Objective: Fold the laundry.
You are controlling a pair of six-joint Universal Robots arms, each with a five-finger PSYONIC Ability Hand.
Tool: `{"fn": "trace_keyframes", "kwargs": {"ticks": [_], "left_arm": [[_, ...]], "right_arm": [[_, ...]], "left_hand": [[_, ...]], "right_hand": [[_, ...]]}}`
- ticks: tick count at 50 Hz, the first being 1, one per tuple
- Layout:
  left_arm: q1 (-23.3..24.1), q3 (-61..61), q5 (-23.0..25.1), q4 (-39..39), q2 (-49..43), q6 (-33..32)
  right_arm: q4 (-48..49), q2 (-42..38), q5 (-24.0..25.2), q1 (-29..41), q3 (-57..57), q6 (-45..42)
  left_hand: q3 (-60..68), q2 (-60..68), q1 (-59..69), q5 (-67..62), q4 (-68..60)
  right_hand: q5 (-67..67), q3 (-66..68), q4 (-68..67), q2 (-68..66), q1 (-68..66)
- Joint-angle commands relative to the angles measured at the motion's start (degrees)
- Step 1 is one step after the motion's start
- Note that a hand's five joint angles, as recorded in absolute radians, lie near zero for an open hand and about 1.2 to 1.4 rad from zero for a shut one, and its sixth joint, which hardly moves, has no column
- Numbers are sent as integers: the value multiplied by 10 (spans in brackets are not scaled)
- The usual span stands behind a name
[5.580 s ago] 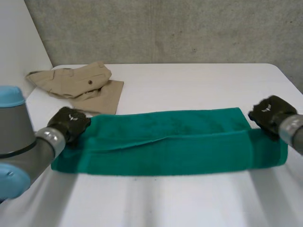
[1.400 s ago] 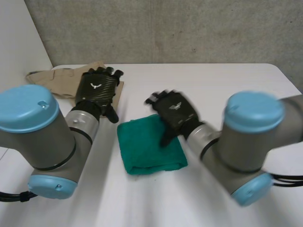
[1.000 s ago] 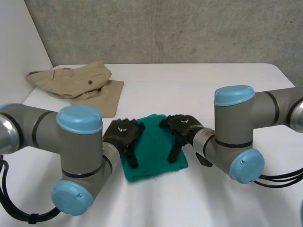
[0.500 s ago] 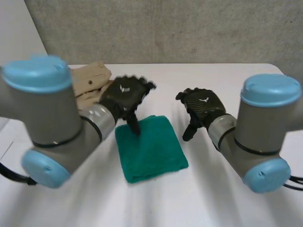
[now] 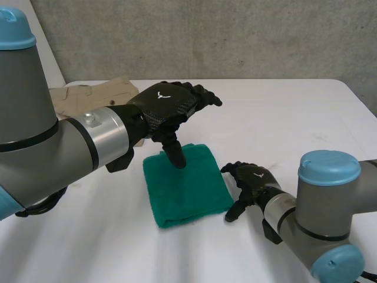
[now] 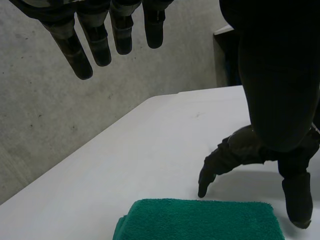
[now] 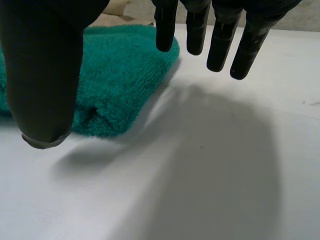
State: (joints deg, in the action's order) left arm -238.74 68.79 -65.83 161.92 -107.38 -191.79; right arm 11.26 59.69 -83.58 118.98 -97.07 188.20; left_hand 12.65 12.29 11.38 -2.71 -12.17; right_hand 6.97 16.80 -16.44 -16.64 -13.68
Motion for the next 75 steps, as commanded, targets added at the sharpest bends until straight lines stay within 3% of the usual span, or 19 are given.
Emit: {"fn": "trace_keyframes", "kwargs": {"ticks": [1,28,32,38,51,62,71,75], "left_arm": [[-1,1,-2,1,-2,7],[-1,2,-3,2,-9,8],[-1,3,-3,2,-10,8],[-1,3,-3,2,-10,8],[-2,4,-3,3,-11,8],[-2,3,-4,7,-16,8],[-2,3,-4,7,-20,12],[-2,3,-4,7,-23,20]], "right_arm": [[17,-31,-2,13,23,-1],[17,-84,-2,40,106,19],[17,-91,-1,40,117,23],[15,-113,-1,39,153,43],[-24,-166,11,31,281,53],[-81,-255,-12,-89,511,5],[-197,-423,-97,-212,838,-16],[-192,-442,-110,-247,856,-37]], "left_hand": [[3,6,15,-2,-7],[4,8,17,-4,-9],[4,8,17,-4,-9],[6,10,19,-5,-11],[6,10,19,-5,-11],[6,10,19,-5,-11],[6,10,19,-5,-11],[6,10,19,-5,-11]], "right_hand": [[72,74,-78,-76,-105],[123,125,-128,-126,-156],[198,200,-204,-202,-231],[610,612,-615,-613,-643],[630,632,-636,-634,-663],[630,632,-636,-634,-663],[630,632,-636,-634,-663],[630,632,-636,-634,-663]]}}
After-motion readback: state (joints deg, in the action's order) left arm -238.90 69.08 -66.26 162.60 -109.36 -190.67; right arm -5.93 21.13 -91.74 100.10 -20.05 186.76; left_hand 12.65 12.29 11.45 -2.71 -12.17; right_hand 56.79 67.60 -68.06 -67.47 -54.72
